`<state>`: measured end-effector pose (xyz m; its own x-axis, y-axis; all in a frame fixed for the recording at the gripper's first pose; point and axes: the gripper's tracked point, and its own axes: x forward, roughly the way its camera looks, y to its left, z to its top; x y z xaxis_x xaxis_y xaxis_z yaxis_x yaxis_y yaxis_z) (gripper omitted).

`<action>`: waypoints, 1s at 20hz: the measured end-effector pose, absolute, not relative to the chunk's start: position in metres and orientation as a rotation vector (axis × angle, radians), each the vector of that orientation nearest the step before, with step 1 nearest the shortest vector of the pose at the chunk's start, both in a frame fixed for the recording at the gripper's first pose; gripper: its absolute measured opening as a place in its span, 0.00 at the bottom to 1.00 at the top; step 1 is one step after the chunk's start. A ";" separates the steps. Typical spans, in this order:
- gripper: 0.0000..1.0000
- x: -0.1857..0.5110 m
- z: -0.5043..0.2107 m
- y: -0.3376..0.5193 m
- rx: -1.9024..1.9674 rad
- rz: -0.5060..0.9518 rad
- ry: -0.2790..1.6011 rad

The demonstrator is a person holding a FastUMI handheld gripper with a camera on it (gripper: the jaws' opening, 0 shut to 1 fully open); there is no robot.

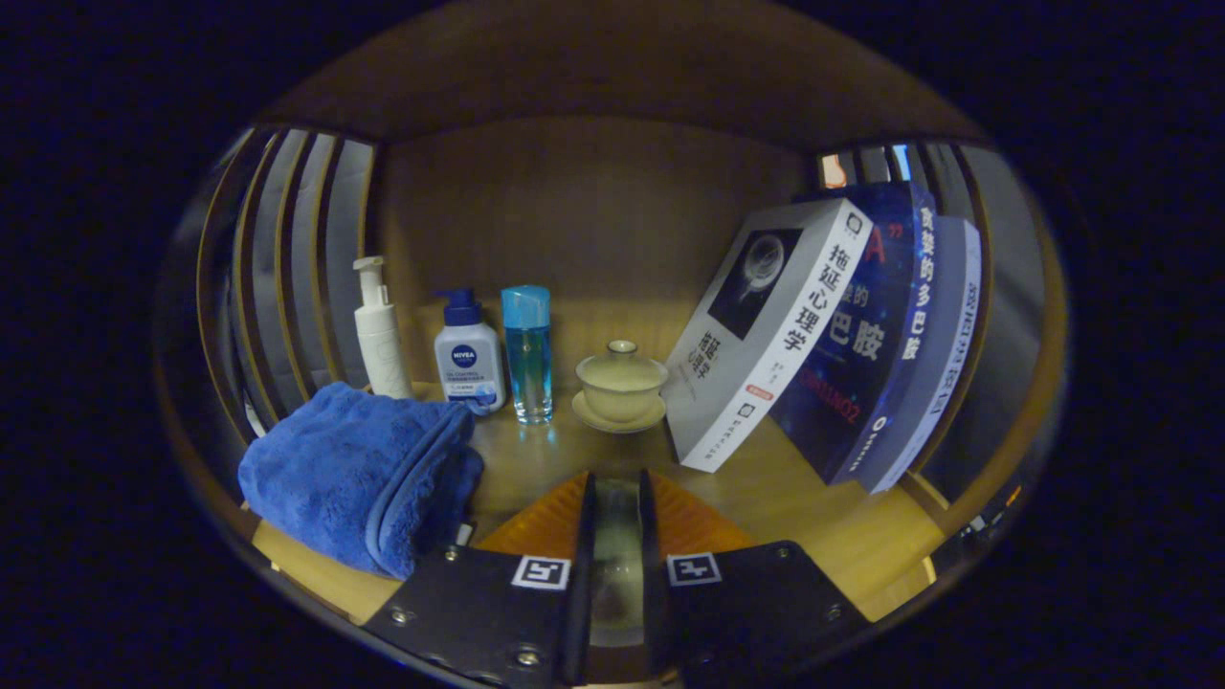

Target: Pull open the drawer, take out the items inside it, and place them on the countertop above the cabinet.

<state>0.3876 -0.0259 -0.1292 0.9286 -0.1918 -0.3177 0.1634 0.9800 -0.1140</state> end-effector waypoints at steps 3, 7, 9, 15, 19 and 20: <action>0.67 0.362 -0.108 -0.010 -0.121 -0.155 0.282; 0.91 0.307 -0.081 0.013 -0.097 -0.113 0.232; 0.92 0.274 -0.071 0.019 -0.071 -0.106 0.218; 0.95 0.180 -0.057 0.012 0.002 -0.100 0.200; 1.00 0.117 -0.053 0.016 0.026 -0.056 0.170; 1.00 0.100 -0.054 0.020 0.044 -0.040 0.160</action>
<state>0.1003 0.0198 -0.0542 0.9865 -0.0368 -0.1596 0.0438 0.9982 0.0405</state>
